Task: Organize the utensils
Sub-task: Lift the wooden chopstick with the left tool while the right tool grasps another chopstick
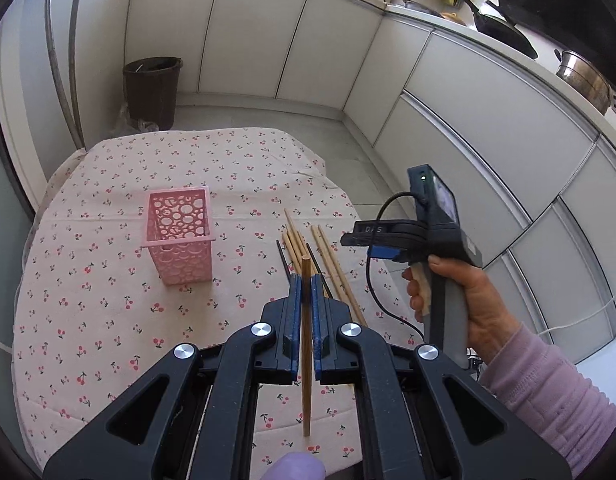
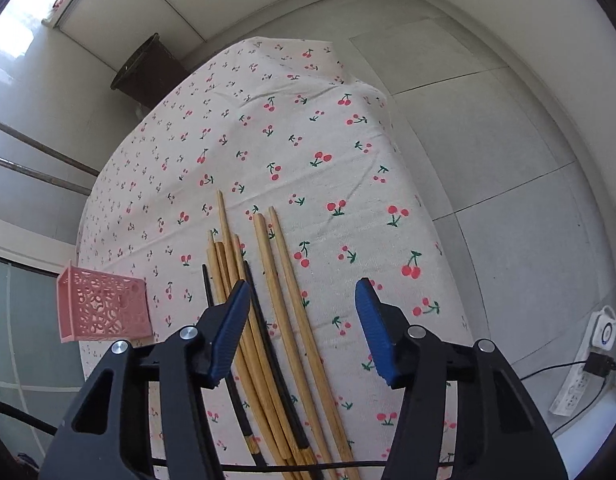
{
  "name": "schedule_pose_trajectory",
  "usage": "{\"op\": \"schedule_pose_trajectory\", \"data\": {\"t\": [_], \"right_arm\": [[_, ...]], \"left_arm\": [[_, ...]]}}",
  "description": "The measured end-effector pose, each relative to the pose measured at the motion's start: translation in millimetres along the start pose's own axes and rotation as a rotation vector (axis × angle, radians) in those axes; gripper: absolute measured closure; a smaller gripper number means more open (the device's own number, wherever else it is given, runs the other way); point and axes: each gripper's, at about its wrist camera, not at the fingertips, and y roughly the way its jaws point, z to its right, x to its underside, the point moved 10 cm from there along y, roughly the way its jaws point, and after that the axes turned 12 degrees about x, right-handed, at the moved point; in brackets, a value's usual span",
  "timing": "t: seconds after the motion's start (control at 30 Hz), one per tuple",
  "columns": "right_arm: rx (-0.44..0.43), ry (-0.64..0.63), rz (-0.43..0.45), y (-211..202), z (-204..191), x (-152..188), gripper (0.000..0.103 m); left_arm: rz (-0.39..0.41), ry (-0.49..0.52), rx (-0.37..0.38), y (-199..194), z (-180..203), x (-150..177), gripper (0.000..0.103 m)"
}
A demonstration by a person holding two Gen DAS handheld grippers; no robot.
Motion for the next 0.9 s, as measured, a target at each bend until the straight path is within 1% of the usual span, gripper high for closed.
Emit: {"op": "schedule_pose_trajectory", "data": {"t": [0.17, 0.27, 0.4, 0.5, 0.57, 0.6, 0.63, 0.67, 0.77, 0.83, 0.9], "right_arm": [[0.042, -0.026, 0.000, 14, -6, -5, 0.060], [0.057, -0.025, 0.001, 19, -9, -8, 0.061], [0.092, -0.057, -0.002, 29, -14, -8, 0.065], [0.125, -0.089, 0.020, 32, -18, -9, 0.066], [0.122, -0.106, 0.012, 35, -25, -9, 0.066], [0.138, -0.135, 0.027, 36, -29, -9, 0.069], [0.163, -0.166, 0.044, 37, -31, -10, 0.082], [0.179, -0.179, 0.054, 38, -31, -11, 0.088], [0.103, -0.136, 0.039, 34, -29, -12, 0.090], [0.074, -0.110, 0.066, 23, -25, -15, 0.090], [0.032, -0.110, 0.092, 6, -24, -15, 0.090]], "left_arm": [[0.006, 0.013, 0.021, -9, 1, 1, 0.099], [0.014, 0.013, 0.021, -13, -2, 2, 0.099], [0.017, -0.006, 0.016, -15, -9, 2, 0.099], [0.021, -0.012, 0.010, -18, -12, 1, 0.099], [0.026, -0.011, 0.007, -20, -13, 1, 0.099], [0.028, -0.009, 0.004, -22, -13, 0, 0.099], [0.030, -0.009, 0.001, -23, -14, 1, 0.099], [0.030, -0.009, 0.000, -24, -15, 1, 0.099], [0.034, -0.015, -0.008, -25, -19, 0, 0.099], [0.036, -0.022, -0.010, -26, -22, -1, 0.099], [0.038, -0.028, -0.013, -27, -24, -2, 0.099]]}}
